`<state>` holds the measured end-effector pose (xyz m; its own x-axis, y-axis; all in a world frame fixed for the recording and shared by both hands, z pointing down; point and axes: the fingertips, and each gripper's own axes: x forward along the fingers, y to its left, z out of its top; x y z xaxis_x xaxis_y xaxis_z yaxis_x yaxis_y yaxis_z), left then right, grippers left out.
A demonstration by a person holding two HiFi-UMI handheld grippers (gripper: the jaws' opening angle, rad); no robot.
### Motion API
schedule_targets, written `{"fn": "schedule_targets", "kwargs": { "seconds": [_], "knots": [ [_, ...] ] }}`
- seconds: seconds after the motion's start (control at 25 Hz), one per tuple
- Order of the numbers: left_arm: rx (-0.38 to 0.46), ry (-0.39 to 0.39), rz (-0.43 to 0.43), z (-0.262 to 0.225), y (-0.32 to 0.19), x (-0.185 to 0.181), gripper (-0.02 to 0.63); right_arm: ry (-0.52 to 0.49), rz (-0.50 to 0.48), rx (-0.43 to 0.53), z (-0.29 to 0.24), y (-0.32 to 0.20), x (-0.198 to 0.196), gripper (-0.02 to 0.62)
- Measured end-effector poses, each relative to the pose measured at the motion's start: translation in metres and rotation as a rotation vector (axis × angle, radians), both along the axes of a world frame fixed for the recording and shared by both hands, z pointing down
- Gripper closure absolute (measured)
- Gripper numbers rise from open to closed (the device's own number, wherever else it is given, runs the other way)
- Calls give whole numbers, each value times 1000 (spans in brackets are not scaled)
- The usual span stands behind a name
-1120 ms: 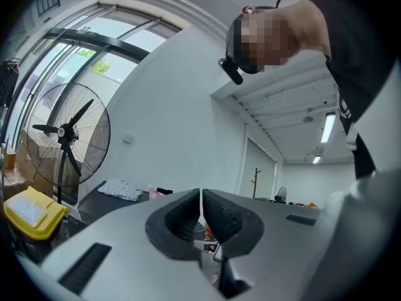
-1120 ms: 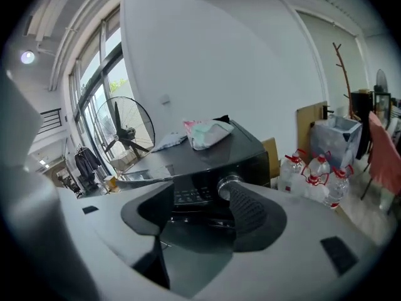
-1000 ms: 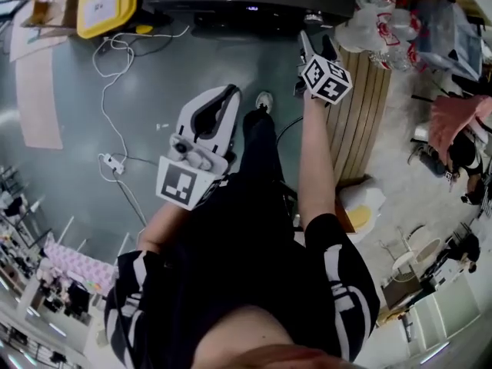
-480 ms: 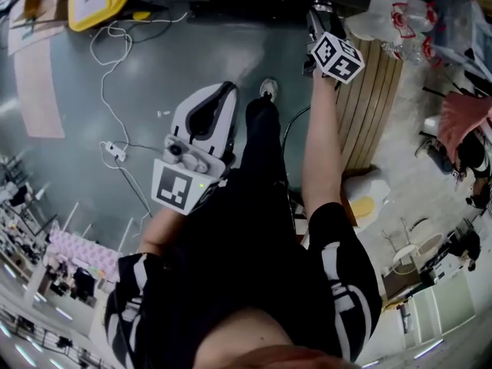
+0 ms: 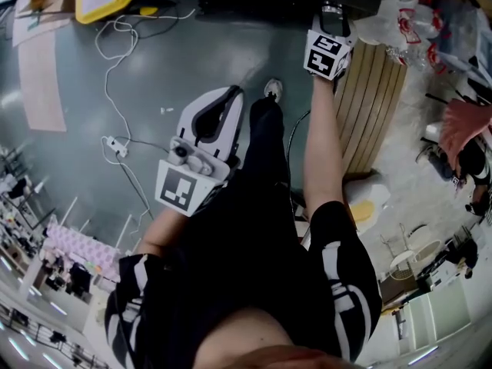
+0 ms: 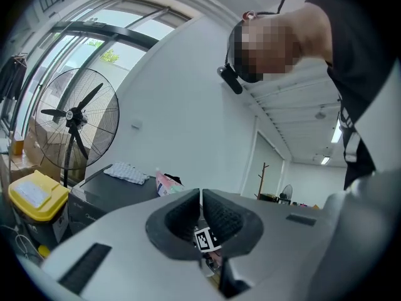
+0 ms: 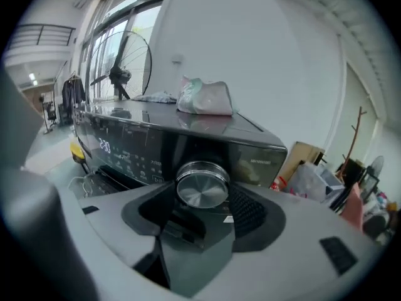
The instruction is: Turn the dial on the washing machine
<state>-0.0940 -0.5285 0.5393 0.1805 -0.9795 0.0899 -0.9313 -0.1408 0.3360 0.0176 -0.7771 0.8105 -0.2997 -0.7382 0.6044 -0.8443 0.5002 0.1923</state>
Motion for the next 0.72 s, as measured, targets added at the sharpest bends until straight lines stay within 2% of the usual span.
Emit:
{"fn": "schedule_targets", "kwargs": {
  "seconds": [0.16,0.28,0.4,0.48,0.72],
  "knots": [
    [31,7,-8,-14,24,-10,574,-92,55,-40,-7,19,6,272],
    [80,7,-3,-46,71,-22,574,-141,84,-47,-41,74,10,272],
    [146,-13,14,-103,140,-41,574,-269,125,-44,-122,163,8,276],
    [169,-32,40,-134,187,-50,574,-358,133,-24,-184,227,4,333],
    [197,-65,162,-194,294,-55,574,-530,110,80,-338,395,6,431]
  ]
}}
